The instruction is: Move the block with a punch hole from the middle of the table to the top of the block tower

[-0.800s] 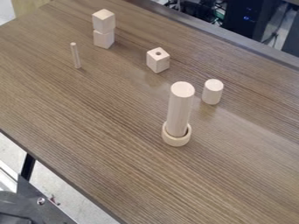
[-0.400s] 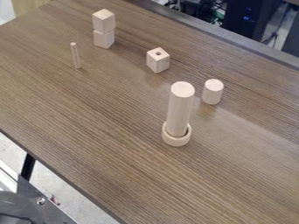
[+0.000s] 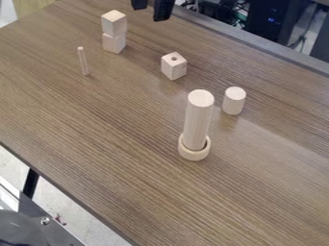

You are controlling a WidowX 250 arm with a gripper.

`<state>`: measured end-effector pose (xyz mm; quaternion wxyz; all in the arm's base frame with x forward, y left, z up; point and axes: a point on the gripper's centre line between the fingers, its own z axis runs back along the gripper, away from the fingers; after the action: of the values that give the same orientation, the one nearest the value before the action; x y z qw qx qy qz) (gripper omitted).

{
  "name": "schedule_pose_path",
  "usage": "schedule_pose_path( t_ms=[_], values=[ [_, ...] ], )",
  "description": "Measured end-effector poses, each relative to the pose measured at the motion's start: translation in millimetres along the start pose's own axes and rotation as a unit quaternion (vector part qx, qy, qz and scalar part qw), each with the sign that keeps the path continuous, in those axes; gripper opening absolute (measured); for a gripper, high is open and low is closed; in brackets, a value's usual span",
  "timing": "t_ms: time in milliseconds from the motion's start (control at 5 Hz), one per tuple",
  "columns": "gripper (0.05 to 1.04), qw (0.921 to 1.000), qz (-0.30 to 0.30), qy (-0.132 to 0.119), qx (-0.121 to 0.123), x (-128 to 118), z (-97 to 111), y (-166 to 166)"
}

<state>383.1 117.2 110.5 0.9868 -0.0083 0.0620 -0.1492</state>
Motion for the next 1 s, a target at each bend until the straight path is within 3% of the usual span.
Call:
schedule_pose_path(
  t_ms=[200, 600, 800, 1000],
  values=[
    [0.999, 0.9982, -0.053, -0.01, 0.025, 3.6, 0.1, -29.0],
    [0.999, 0.995, -0.073, -0.03, 0.061, -1.4, -22.0, -42.8],
    [0.999, 0.9945, -0.075, -0.035, 0.064, -1.7, -37.6, -46.5],
    [0.999, 0.9945, -0.074, -0.052, 0.052, 1.8, -42.0, -50.2]
  ],
)
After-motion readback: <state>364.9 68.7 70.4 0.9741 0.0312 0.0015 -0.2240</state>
